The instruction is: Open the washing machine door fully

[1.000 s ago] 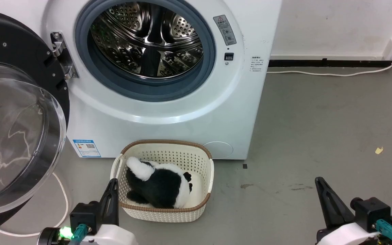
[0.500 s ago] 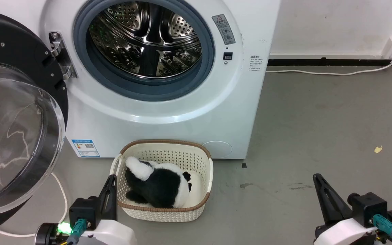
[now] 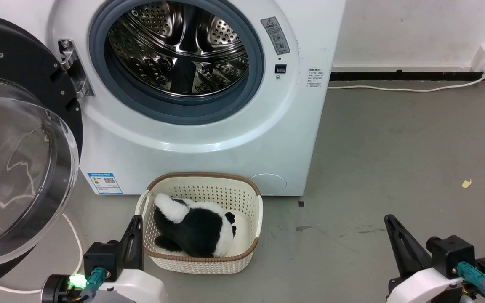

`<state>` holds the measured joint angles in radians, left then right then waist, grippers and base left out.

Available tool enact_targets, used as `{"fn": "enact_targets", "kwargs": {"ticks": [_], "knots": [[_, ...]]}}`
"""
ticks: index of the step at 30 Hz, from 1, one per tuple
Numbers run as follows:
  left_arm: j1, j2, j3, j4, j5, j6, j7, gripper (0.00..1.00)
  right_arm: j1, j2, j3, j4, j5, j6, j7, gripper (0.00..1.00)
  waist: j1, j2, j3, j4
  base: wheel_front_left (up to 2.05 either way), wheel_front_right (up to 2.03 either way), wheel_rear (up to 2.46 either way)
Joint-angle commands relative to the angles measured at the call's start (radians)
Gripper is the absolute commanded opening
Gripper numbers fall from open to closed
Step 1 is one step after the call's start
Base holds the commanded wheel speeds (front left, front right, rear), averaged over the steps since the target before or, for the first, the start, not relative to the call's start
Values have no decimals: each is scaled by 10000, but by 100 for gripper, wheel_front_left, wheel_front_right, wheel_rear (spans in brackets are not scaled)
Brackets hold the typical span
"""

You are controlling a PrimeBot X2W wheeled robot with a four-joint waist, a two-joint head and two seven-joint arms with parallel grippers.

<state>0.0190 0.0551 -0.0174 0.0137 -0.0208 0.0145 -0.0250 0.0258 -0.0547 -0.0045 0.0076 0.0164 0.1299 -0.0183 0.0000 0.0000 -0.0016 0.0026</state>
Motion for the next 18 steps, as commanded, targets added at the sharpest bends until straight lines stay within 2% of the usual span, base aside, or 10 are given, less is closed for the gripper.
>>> {"fn": "enact_targets", "kwargs": {"ticks": [1,18], "knots": [[-151,-8,54,-61,96,-59,81,0,-184,42,20,-59,-83,7,43,0,0,0,3,-4,0,0,0],[-190,-49,174,-137,208,-145,250,0,-258,45,45,-76,-164,8,183,0,0,0,16,-26,0,0,0]]}}
